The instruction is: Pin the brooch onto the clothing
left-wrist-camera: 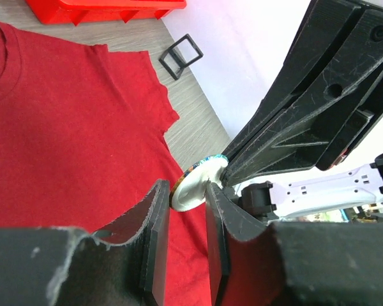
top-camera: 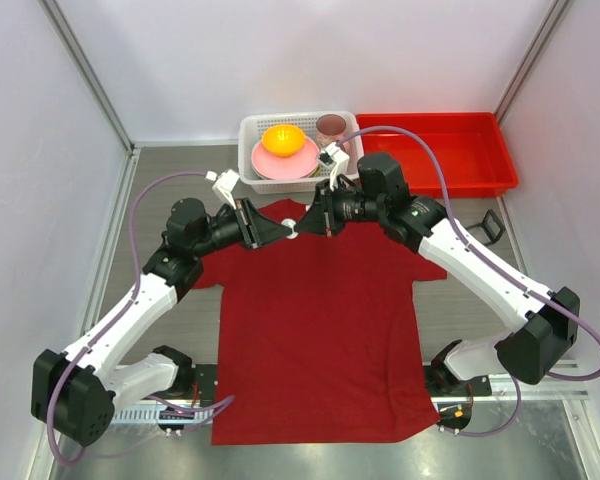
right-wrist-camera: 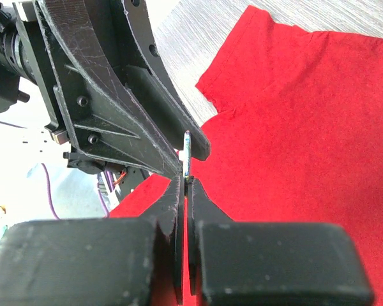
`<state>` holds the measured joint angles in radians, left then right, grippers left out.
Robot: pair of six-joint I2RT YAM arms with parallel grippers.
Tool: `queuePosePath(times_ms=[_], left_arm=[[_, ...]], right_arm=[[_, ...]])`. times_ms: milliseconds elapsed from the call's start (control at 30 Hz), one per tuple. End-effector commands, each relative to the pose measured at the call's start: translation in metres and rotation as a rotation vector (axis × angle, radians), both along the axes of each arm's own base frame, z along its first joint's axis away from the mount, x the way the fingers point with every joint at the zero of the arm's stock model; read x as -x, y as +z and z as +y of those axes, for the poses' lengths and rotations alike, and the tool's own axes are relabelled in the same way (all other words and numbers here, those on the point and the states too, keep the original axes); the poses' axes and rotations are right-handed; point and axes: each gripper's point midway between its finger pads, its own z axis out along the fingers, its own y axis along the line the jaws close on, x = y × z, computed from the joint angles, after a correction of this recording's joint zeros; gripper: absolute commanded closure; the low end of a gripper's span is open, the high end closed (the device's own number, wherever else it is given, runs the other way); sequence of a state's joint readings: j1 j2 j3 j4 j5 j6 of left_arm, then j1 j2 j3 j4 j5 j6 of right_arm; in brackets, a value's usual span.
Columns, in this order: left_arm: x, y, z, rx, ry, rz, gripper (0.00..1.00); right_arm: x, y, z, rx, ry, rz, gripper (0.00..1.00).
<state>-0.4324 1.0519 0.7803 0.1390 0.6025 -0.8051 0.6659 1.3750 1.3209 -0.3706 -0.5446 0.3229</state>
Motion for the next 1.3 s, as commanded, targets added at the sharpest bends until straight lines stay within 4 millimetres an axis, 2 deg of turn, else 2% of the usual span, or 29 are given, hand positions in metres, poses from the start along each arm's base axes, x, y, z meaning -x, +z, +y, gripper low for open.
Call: queuePosePath(times_ms=[0,200,300,467,533,567,667,767,900,1000,1033,1100,1267], left_arm=[[-0.009,0.006,0.003,0.061,0.042,0.02,0.72],[-0.01,0.007,0.002,0.093,0.035,0.036,0.69],[-0.01,0.007,0.002,0.106,0.027,0.042,0.79],[-0.004,0.017,0.0,0.117,-0.021,-0.035,0.8],[-0.002,0.02,0.0,0.113,-0.03,-0.058,0.76],[-0.001,0.02,0.0,0.108,-0.03,-0.066,0.64],[0.002,0.022,0.006,0.106,-0.016,-0.08,0.5],[0.005,0.028,0.016,0.102,-0.012,-0.113,0.46],[0.004,0.044,0.04,0.069,0.009,-0.239,0.43],[0.011,0.046,0.047,0.006,-0.042,-0.323,0.43],[0.012,0.053,0.048,-0.036,-0.065,-0.405,0.43],[0.025,0.047,0.044,-0.068,-0.155,-0.422,0.44],[0.026,0.054,0.042,-0.111,-0.205,-0.519,0.47]], right_arm=[[0.001,0.036,0.001,-0.057,0.005,-0.101,0.99],[0.0,0.038,0.002,-0.06,0.008,-0.111,0.99],[0.001,0.039,0.002,-0.065,0.015,-0.108,0.99],[0.01,0.039,0.008,-0.086,0.077,-0.083,0.99],[0.009,0.039,0.008,-0.083,0.071,-0.09,0.99],[0.007,0.039,0.007,-0.081,0.064,-0.09,0.99],[0.003,0.041,0.005,-0.079,0.044,-0.098,0.99],[-0.003,0.044,0.0,-0.07,0.034,-0.12,0.99],[-0.003,0.047,-0.004,-0.051,0.058,-0.174,0.99],[0.0,0.049,-0.005,-0.04,0.089,-0.217,0.99],[0.001,0.05,-0.006,-0.04,0.096,-0.226,0.99],[0.006,0.052,-0.005,-0.045,0.132,-0.245,0.99],[0.017,0.059,-0.002,-0.074,0.206,-0.285,0.99]])
